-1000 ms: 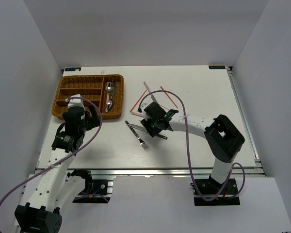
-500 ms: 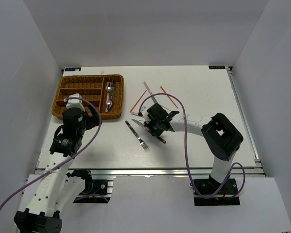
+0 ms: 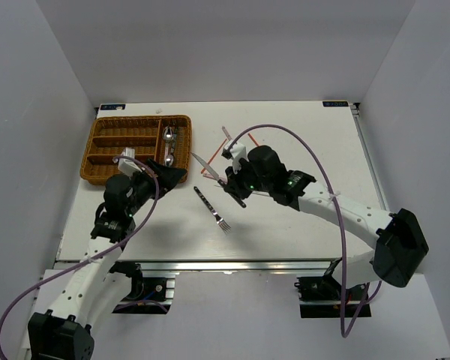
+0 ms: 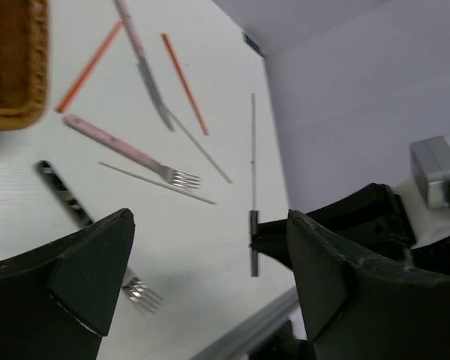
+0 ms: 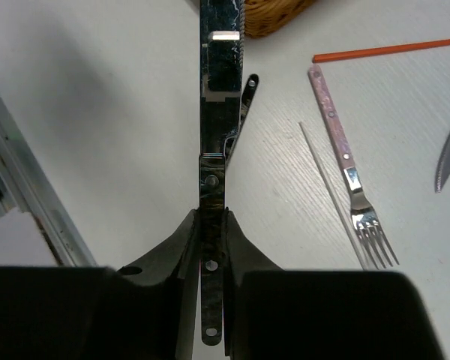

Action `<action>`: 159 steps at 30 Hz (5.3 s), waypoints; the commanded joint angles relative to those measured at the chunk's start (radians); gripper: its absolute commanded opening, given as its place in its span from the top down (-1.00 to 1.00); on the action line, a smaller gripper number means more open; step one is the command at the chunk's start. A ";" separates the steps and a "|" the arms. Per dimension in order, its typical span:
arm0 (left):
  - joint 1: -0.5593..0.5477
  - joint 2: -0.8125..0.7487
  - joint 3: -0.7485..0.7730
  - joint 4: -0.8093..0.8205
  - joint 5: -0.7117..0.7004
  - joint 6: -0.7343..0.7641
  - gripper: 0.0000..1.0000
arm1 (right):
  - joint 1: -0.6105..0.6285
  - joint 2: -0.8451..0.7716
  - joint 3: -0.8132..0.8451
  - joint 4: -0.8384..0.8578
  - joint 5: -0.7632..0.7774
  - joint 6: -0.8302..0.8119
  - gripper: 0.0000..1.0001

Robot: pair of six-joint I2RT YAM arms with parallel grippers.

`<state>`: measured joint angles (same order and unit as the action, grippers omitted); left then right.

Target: Sort the eating utensils into containers

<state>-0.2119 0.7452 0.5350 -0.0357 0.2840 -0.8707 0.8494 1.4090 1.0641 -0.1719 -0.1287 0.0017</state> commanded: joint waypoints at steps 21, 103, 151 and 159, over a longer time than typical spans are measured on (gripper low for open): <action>-0.084 0.146 -0.034 0.425 0.079 -0.188 0.17 | 0.143 -0.002 0.169 -0.063 0.032 0.098 1.00; 0.410 0.329 0.481 -0.414 -0.204 0.364 -0.96 | -0.194 0.152 0.062 -0.138 0.104 0.011 -0.58; 0.293 0.088 0.152 -0.328 -0.230 0.457 -0.96 | -0.331 1.140 1.120 -0.235 0.115 -0.052 0.22; 0.290 0.100 0.154 -0.328 -0.224 0.458 -0.96 | -0.326 1.029 1.001 -0.127 0.100 0.024 0.29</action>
<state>0.0826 0.8490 0.6659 -0.3664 0.0601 -0.4259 0.5129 2.4763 2.0827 -0.3004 -0.0071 -0.0151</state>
